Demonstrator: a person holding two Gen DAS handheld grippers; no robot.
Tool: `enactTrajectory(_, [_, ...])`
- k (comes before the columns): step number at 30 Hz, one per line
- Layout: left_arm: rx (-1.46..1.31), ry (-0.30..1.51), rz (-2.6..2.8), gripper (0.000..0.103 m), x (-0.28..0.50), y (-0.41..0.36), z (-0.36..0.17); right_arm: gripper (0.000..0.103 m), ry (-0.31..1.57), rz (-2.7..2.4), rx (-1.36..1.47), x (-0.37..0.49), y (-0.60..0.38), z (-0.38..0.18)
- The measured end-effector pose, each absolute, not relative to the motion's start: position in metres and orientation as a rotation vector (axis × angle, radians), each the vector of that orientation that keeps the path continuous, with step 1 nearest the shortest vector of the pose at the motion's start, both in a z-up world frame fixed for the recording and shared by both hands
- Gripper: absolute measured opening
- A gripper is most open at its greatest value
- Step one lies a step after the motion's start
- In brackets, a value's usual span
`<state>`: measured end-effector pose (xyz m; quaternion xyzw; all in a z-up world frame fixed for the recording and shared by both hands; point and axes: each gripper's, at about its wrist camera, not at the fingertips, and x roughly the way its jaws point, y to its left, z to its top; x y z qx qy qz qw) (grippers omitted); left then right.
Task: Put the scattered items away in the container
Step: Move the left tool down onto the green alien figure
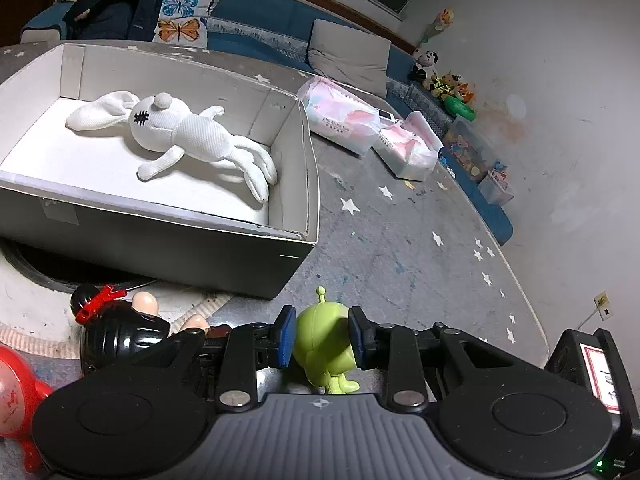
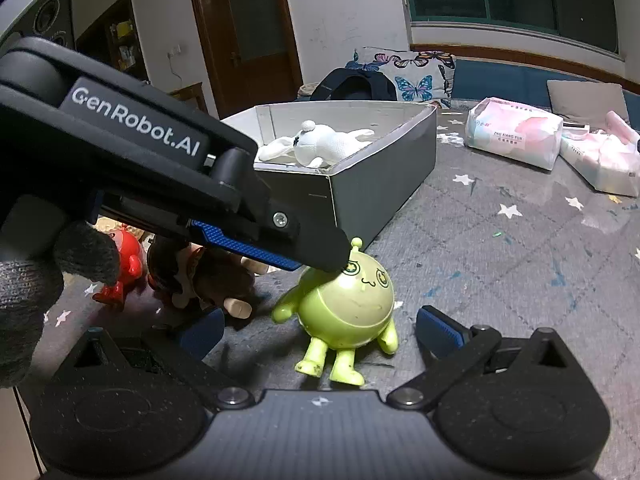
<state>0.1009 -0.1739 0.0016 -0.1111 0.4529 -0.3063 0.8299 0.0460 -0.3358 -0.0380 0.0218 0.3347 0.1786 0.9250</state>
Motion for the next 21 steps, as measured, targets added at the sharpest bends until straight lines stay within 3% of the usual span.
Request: enactTrajectory(21, [-0.302,0.998,-0.656,0.031,0.1075,-0.1724,-0.0019,0.103,0.689,0.370,0.009,0.0473,-0.3340,-0.0405])
